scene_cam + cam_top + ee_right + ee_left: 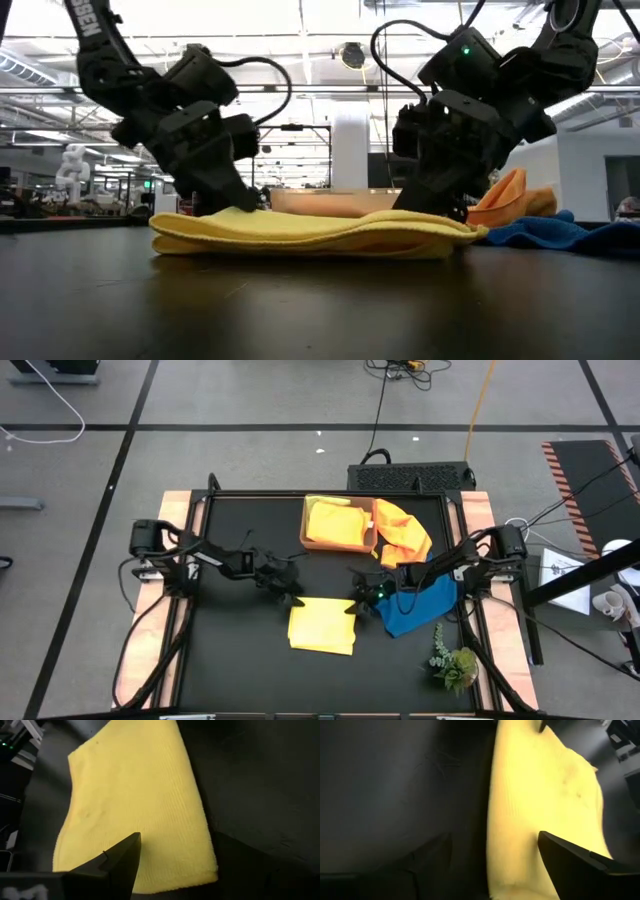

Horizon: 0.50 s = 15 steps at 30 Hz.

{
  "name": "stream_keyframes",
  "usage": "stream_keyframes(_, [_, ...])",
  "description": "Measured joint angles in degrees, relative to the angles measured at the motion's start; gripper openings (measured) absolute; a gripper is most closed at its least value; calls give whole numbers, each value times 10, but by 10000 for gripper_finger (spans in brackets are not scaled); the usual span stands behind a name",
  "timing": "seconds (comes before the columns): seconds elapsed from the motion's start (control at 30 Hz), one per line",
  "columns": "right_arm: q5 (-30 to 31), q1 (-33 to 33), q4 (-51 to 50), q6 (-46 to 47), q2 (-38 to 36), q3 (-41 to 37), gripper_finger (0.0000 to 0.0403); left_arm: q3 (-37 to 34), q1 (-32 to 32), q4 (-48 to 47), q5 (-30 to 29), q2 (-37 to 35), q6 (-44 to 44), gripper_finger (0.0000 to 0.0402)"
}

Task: Fold microfiber towels
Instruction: Put the yellow microfiber cloth into the orange bin

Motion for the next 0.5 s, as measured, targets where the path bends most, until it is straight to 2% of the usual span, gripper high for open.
stream_keyframes(0.13, [4,4,1,-14,2,0,221,17,-4,-11,8,23,2,268])
stream_keyframes(0.23, [13,4,-4,-37,2,0,183,18,-3,-27,5,24,22,220])
stream_keyframes(0.37, [16,2,-10,-54,3,0,110,18,-4,-46,-1,18,68,124])
stream_keyframes(0.5, [10,3,-18,-60,-6,-1,23,22,-1,-66,10,7,79,20])
